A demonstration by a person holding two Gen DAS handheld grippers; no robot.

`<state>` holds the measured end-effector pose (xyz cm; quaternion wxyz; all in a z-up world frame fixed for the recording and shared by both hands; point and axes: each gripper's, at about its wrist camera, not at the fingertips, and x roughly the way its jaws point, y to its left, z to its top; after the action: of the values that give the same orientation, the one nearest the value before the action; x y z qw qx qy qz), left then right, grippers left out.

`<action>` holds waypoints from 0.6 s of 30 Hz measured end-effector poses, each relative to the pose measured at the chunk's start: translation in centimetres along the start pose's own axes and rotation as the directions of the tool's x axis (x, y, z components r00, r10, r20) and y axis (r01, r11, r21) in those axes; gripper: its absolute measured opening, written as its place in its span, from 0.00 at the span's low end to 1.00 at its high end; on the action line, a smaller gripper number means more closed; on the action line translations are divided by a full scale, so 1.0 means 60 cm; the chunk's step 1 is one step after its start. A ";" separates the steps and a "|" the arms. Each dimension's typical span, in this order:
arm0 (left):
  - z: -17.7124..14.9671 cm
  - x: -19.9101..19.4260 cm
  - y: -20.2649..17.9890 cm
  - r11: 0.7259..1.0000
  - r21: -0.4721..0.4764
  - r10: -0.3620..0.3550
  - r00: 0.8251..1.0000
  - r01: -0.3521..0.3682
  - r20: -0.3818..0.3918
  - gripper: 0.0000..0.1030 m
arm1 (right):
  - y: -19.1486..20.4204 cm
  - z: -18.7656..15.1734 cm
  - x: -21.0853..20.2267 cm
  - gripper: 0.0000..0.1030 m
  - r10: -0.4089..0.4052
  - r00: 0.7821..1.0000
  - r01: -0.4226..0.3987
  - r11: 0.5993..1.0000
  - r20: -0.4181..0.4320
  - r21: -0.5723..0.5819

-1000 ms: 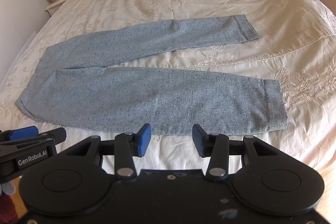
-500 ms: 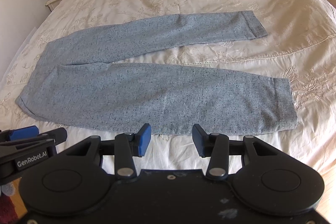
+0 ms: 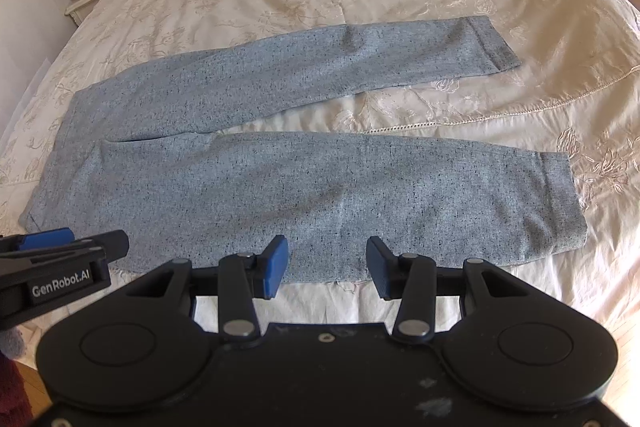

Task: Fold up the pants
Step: 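Move the right tool to the trouser leg cuff and close on it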

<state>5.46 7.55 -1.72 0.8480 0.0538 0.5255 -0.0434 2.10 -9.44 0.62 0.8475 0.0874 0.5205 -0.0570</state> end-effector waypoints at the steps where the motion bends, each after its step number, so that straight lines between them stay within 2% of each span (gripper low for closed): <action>1: 0.004 0.005 0.002 1.000 0.011 -0.004 1.000 0.004 -0.003 0.58 | 0.003 0.002 0.004 0.45 -0.006 1.000 0.006 1.000 -0.002 0.010; 10: 0.007 0.060 0.018 0.994 0.098 -0.041 0.998 0.045 -0.047 0.57 | -0.001 -0.014 0.039 0.45 -0.081 0.996 0.087 0.988 -0.047 0.130; 11: 0.005 0.068 0.018 0.993 0.107 -0.045 0.998 0.050 -0.053 0.55 | -0.006 -0.020 0.041 0.45 -0.094 0.994 0.101 0.984 -0.055 0.146; 14: -0.002 0.092 0.008 0.986 0.155 -0.052 0.996 0.064 -0.079 0.52 | -0.039 -0.037 0.051 0.45 -0.130 0.988 0.143 0.971 -0.078 0.194; 18: -0.002 0.111 -0.007 0.978 0.199 -0.039 0.996 0.054 -0.080 0.52 | -0.119 -0.053 0.068 0.45 -0.205 0.972 0.227 0.943 -0.110 0.244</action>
<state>8.22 7.01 -7.76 0.8165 0.1286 0.5511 -0.1141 -0.16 -15.80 -5.07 0.7954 0.1402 0.5501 -0.2123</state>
